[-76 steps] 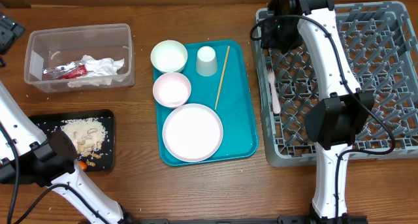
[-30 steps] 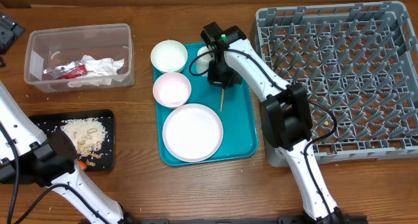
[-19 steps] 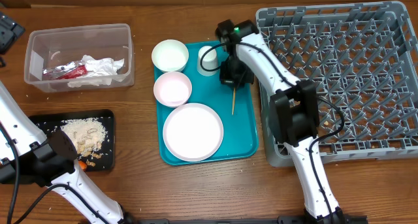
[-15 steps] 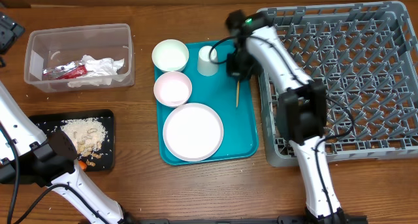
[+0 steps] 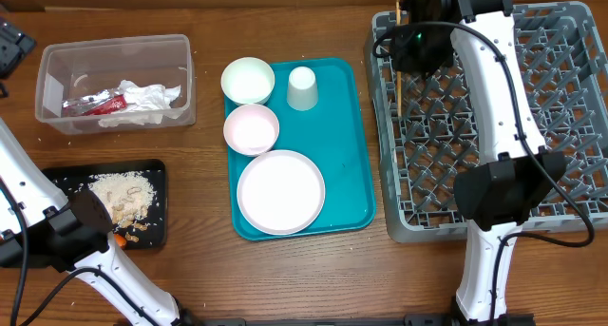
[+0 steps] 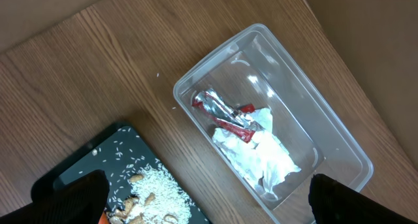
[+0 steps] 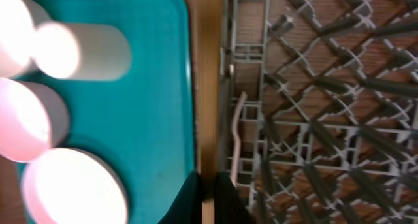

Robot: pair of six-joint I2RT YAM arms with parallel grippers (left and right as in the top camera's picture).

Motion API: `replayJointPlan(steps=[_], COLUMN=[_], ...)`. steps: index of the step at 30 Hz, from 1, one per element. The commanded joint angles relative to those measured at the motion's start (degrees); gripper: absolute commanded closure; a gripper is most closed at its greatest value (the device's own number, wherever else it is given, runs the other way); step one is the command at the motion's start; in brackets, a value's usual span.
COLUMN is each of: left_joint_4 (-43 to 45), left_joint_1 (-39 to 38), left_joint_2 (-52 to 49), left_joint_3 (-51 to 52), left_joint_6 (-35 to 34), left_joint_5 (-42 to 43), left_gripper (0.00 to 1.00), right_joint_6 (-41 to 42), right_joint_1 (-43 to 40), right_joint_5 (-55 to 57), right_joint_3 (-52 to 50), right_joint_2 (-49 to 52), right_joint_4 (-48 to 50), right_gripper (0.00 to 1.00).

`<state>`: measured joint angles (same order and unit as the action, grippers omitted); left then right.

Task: Sort waste into correct bins and load items into the dishwasher rack
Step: 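Carry the skewer into the grey dish rack and release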

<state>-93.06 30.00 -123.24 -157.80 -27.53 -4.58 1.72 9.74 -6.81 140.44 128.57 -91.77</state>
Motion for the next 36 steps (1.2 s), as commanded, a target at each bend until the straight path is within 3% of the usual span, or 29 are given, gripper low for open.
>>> replayJointPlan(steps=[1, 6, 7, 9, 10, 12, 16, 24, 27, 29, 31, 34, 36], left_joint_4=[0.09, 0.09, 0.09, 0.09, 0.09, 0.09, 0.09, 0.09, 0.09, 0.09, 0.09, 0.07, 0.11], left_joint_1=[-0.44, -0.35, -0.35, -0.37, -0.42, -0.39, -0.39, -0.42, -0.42, -0.39, -0.39, -0.39, -0.39], left_joint_2=[-0.42, -0.42, -0.42, -0.42, -0.42, -0.42, -0.42, -0.42, -0.42, -0.42, -0.42, -0.42, -0.42], left_joint_3=[-0.13, -0.13, -0.13, -0.13, -0.13, -0.13, -0.13, -0.13, -0.13, -0.13, -0.13, -0.13, -0.13], left_joint_6=[-0.79, -0.79, -0.81, -0.81, -0.81, -0.79, -0.81, -0.79, -0.81, -0.79, -0.81, -0.79, -0.81], left_joint_5=[-0.48, -0.50, -0.48, -0.48, -0.48, -0.48, -0.50, -0.48, -0.48, -0.48, -0.48, -0.52, -0.46], left_gripper=[0.00, 0.00, 0.00, 0.00, 0.00, 0.00, 0.00, 0.00, 0.00, 0.00, 0.00, 0.00, 0.00], right_joint_6=[-3.39, -3.67, -3.63, -3.21, -2.89, -1.14, 3.39, 4.76, 7.45, 11.04, 13.92, 16.83, 17.11], right_joint_1=[-0.31, -0.48, -0.48, -0.48, -0.48, -0.48, -0.48, -0.44, -0.44, -0.44, -0.37, -0.35, -0.31], right_joint_5=[6.01, 5.88, 5.88, 5.66, 5.66, 5.64, 5.03, 2.43, 2.71, 2.64, 2.62, 2.64, 2.64], right_joint_3=[-2.89, -5.97, -6.19, -6.25, -6.25, -6.25, -5.40, -4.26, -4.37, -4.37, -4.37, -4.37, -4.37], right_joint_2=[0.57, 0.68, 0.68, 0.70, 0.70, 0.70, 0.66, 0.59, 0.98, 1.40, 2.14, 3.52, 3.96], right_joint_4=[0.87, 3.06, 3.08, 2.99, 2.99, 2.95, 2.40, 1.90, 1.81, 1.55, 1.36, 0.20, -0.28], right_gripper=[0.96, 0.96, 0.92, 0.61, 0.53, 0.47, 0.45, 0.46, 0.51, 0.59, 0.76, 0.92, 0.94])
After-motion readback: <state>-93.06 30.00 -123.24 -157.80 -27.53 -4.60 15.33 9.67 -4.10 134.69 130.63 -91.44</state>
